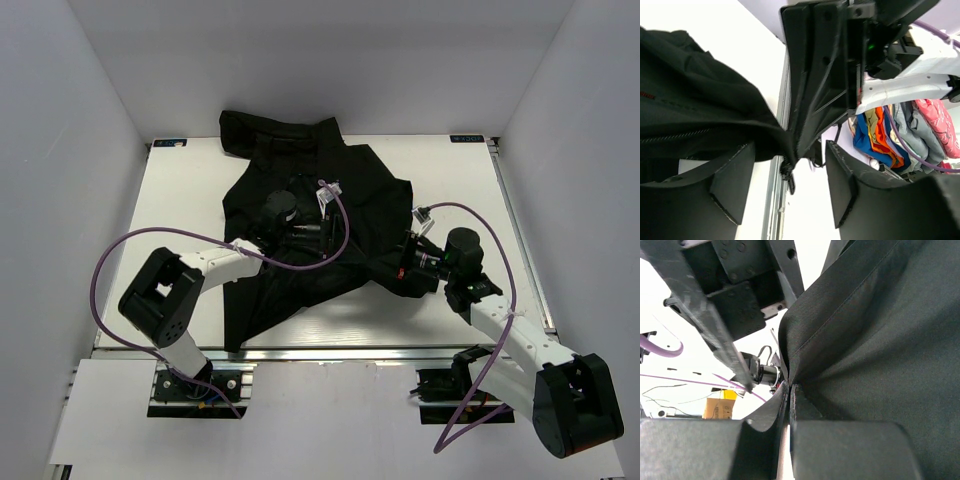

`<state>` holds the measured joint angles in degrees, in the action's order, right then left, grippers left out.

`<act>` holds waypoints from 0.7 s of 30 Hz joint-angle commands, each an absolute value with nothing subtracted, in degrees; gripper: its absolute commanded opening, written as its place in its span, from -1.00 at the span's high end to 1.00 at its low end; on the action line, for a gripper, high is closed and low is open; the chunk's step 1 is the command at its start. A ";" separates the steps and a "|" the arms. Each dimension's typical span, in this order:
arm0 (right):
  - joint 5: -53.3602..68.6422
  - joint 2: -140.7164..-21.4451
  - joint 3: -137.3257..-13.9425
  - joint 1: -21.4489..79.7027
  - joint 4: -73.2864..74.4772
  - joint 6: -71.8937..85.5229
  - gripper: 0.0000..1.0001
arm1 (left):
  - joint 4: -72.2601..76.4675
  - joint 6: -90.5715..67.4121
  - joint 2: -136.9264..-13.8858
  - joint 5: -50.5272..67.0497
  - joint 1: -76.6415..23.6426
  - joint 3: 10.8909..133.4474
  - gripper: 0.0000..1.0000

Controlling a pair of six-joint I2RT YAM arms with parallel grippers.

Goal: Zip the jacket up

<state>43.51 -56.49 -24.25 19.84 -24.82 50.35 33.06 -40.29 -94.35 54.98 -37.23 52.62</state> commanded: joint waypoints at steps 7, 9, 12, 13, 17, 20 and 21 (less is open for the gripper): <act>46.93 -55.28 -26.80 19.51 -29.45 50.28 1.00 | 29.70 -37.61 -94.48 55.54 -37.44 54.22 0.10; 47.11 -55.63 -27.16 19.60 -28.04 49.14 1.00 | 31.80 -38.49 -95.09 56.25 -37.44 54.84 0.29; 47.90 -56.51 -28.73 19.51 -23.92 45.98 1.00 | 36.38 -42.26 -95.97 57.30 -37.44 54.58 0.55; 47.90 -56.69 -29.26 19.60 -22.69 45.36 1.00 | 36.73 -42.54 -96.32 57.57 -37.44 54.67 0.58; 48.34 -57.39 -30.41 19.60 -20.66 43.25 1.00 | 38.05 -43.42 -97.03 58.97 -37.44 54.84 0.48; 48.86 -57.39 -30.67 19.51 -20.21 42.80 1.00 | 38.14 -43.42 -97.03 58.54 -37.44 55.02 0.28; 49.04 -57.31 -30.67 19.60 -20.13 42.54 1.00 | 38.41 -43.68 -97.12 58.62 -37.44 55.11 0.22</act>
<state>46.44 -57.45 -27.57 19.22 -19.18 44.27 35.53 -42.96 -97.41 57.06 -36.82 53.12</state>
